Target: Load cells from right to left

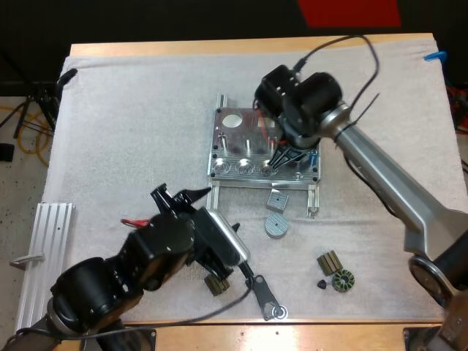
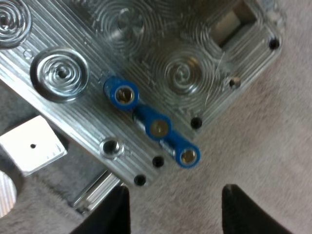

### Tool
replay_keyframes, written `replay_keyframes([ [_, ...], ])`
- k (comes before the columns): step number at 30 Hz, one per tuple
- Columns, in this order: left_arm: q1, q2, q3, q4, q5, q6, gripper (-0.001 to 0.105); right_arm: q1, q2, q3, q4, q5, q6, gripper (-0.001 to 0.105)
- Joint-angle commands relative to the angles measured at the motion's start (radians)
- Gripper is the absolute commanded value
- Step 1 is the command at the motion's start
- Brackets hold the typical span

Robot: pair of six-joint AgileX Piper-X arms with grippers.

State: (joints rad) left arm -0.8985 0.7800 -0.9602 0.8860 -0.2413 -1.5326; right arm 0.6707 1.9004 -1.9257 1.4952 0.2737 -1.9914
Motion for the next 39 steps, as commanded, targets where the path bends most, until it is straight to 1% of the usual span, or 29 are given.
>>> replay_keyframes([
  [1, 0.032, -0.005, -0.003, -0.033, 0.034, 0.017, 0.067, -0.023, -0.034, 0.0, 0.031, -0.026, 0.034, 0.043],
  [2, 0.05, -0.005, -0.003, -0.037, 0.049, 0.02, 0.067, -0.03, -0.044, 0.0, 0.034, -0.029, 0.038, 0.043],
  [4, 0.136, -0.005, -0.003, -0.054, 0.149, 0.046, 0.067, -0.053, -0.076, 0.0, 0.037, -0.032, 0.047, 0.043],
  [5, 0.159, -0.005, -0.003, -0.055, 0.172, 0.054, 0.067, -0.058, -0.082, 0.0, 0.037, -0.032, 0.051, 0.043],
  [7, 0.247, -0.005, -0.003, -0.063, 0.232, 0.091, 0.067, -0.08, -0.121, 0.0, 0.034, -0.032, 0.062, 0.043],
  [8, 0.271, -0.005, -0.003, -0.067, 0.249, 0.107, 0.067, -0.085, -0.131, 0.0, 0.034, -0.032, 0.065, 0.043],
  [10, 0.356, -0.005, -0.003, -0.079, 0.281, 0.142, 0.067, -0.105, -0.168, 0.0, 0.034, -0.032, 0.074, 0.043],
  [12, 0.41, -0.005, -0.003, -0.092, 0.284, 0.143, 0.067, -0.123, -0.197, 0.0, 0.034, -0.032, 0.088, 0.043],
  [14, 0.454, -0.005, -0.003, -0.099, 0.306, 0.143, 0.067, -0.138, -0.222, 0.0, 0.034, -0.038, 0.097, 0.043],
  [15, 0.477, -0.005, -0.003, -0.104, 0.321, 0.143, 0.067, -0.15, -0.241, 0.0, 0.034, -0.057, 0.105, 0.043],
  [19, 0.522, -0.005, -0.003, -0.107, 0.326, 0.14, 0.067, -0.184, -0.303, 0.0, 0.034, -0.122, 0.12, 0.043],
  [24, 0.55, -0.005, -0.003, -0.131, 0.331, 0.108, 0.067, -0.193, -0.381, 0.0, 0.034, -0.136, 0.131, 0.043],
  [28, 0.583, -0.005, -0.003, -0.165, 0.352, 0.088, 0.067, -0.193, -0.447, 0.0, 0.034, -0.159, 0.139, 0.043],
  [32, 0.62, -0.005, -0.003, -0.164, 0.357, 0.063, 0.067, -0.193, -0.502, 0.003, 0.034, -0.189, 0.165, 0.043],
  [35, 0.649, -0.005, -0.003, -0.161, 0.381, 0.047, 0.067, -0.193, -0.571, 0.047, 0.014, -0.182, 0.168, 0.043],
  [39, 0.668, -0.005, -0.003, -0.156, 0.381, 0.047, 0.067, -0.193, -0.698, 0.182, -0.035, -0.181, 0.192, 0.043],
])
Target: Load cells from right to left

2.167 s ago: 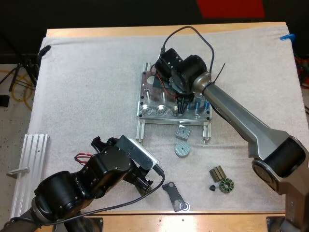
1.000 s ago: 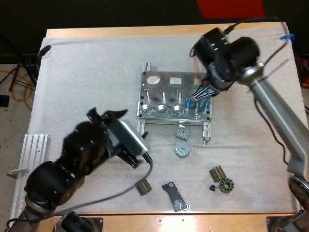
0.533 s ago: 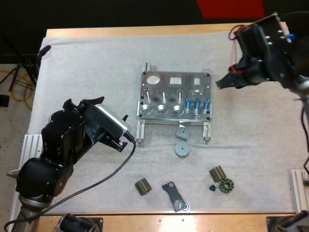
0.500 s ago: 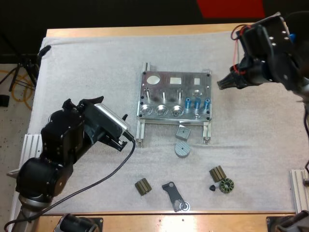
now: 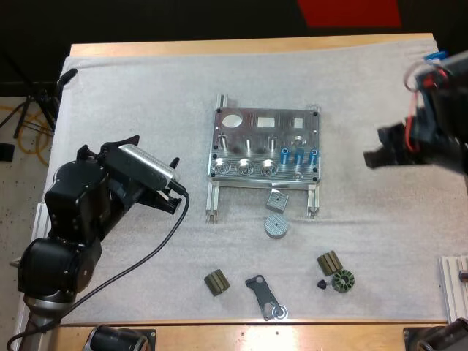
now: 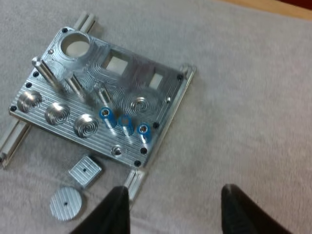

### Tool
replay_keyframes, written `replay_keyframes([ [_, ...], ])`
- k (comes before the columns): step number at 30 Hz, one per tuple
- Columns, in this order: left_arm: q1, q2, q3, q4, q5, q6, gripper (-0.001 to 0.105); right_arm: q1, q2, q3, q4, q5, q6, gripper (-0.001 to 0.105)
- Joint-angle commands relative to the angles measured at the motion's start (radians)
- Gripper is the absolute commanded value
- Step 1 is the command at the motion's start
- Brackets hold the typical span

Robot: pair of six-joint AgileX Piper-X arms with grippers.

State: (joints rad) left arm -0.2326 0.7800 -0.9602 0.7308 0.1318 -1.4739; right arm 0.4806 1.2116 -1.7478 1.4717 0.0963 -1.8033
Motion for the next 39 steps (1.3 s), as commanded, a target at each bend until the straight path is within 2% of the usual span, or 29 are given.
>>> replay_keyframes([
  [1, 0.003, -0.005, -0.003, 0.0, 0.008, -0.011, 0.067, -0.003, -0.057, 0.055, -0.04, -0.004, 0.016, 0.043],
  [7, 0.003, -0.005, -0.003, 0.007, 0.008, -0.026, 0.067, -0.003, -0.304, 0.291, -0.194, -0.004, 0.058, 0.043],
  [13, 0.003, -0.043, -0.003, 0.01, 0.008, -0.055, 0.067, -0.003, -0.498, 0.454, -0.267, 0.042, 0.058, 0.043],
  [26, 0.003, -0.289, 0.007, 0.099, -0.003, -0.055, 0.067, -0.003, -0.785, 0.609, -0.309, 0.049, 0.058, 0.043],
  [39, 0.003, -0.632, 0.141, 0.132, -0.054, -0.075, 0.067, -0.003, -0.984, 0.747, -0.316, 0.04, 0.057, 0.043],
])
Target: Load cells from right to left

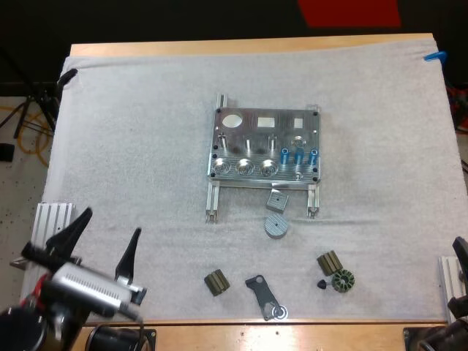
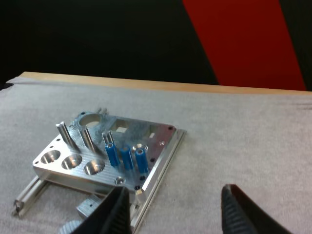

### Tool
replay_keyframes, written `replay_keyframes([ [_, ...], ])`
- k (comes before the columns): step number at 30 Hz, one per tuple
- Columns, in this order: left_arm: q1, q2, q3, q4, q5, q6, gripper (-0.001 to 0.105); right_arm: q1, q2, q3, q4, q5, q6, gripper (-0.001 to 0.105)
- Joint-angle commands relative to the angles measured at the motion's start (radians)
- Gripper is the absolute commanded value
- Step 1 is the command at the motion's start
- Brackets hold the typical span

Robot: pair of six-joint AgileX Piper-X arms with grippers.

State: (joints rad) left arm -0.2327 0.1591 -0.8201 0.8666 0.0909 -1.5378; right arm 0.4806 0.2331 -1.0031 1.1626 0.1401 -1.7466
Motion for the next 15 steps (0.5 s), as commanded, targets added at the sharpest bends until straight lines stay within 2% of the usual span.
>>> replay_keyframes([
  [1, 0.003, -0.045, 0.009, 0.005, -0.013, -0.022, 0.067, -0.003, -0.024, 0.022, -0.007, -0.004, 0.001, 0.043],
  [5, 0.003, -0.131, 0.011, 0.096, -0.019, -0.052, 0.067, -0.003, -0.077, 0.085, -0.007, -0.007, 0.001, 0.043],
  [9, 0.003, -0.216, 0.011, 0.215, -0.072, -0.058, 0.067, -0.003, -0.142, 0.164, -0.007, -0.007, 0.054, 0.043],
  [15, 0.003, -0.316, 0.011, 0.291, -0.091, -0.133, 0.067, -0.003, -0.231, 0.251, -0.007, -0.011, 0.075, 0.043],
])
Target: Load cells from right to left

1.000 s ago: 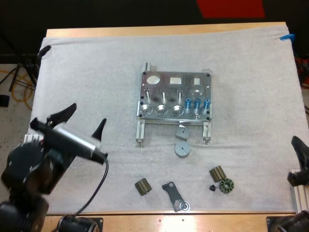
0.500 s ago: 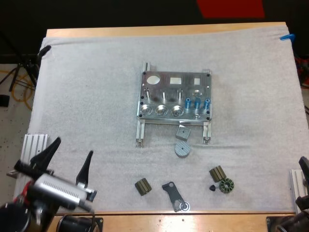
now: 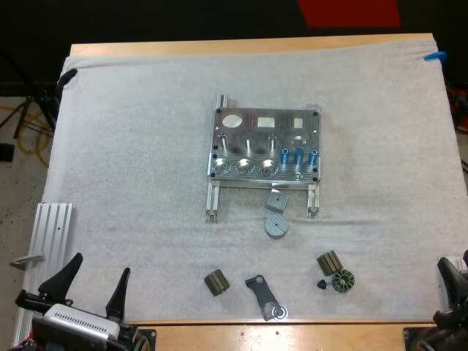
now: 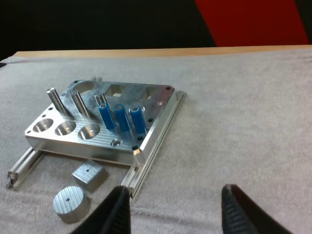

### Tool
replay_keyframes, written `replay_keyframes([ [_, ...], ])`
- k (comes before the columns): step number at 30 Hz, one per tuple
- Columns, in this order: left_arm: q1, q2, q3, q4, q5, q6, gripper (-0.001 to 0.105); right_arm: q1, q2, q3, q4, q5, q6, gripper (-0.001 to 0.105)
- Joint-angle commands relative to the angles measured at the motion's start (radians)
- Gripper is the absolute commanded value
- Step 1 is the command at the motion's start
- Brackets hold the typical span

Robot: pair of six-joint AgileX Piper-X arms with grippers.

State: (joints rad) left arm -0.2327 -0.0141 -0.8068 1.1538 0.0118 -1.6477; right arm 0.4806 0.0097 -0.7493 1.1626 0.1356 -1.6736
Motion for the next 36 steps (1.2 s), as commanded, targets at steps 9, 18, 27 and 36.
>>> replay_keyframes([
  [9, 0.003, -0.139, 0.027, 0.092, -0.028, -0.048, 0.067, -0.003, -0.064, 0.009, 0.072, 0.021, 0.023, 0.043],
  [18, 0.003, -0.139, 0.168, -0.017, 0.007, -0.046, 0.067, 0.002, -0.064, 0.038, 0.007, 0.057, 0.01, 0.043],
  [27, 0.003, -0.138, 0.269, -0.091, 0.054, -0.046, 0.067, 0.002, -0.062, 0.166, -0.096, -0.081, 0.01, 0.043],
  [36, 0.003, -0.138, 0.274, -0.099, 0.053, -0.046, 0.067, 0.002, -0.06, 0.218, -0.134, -0.118, -0.036, 0.043],
])
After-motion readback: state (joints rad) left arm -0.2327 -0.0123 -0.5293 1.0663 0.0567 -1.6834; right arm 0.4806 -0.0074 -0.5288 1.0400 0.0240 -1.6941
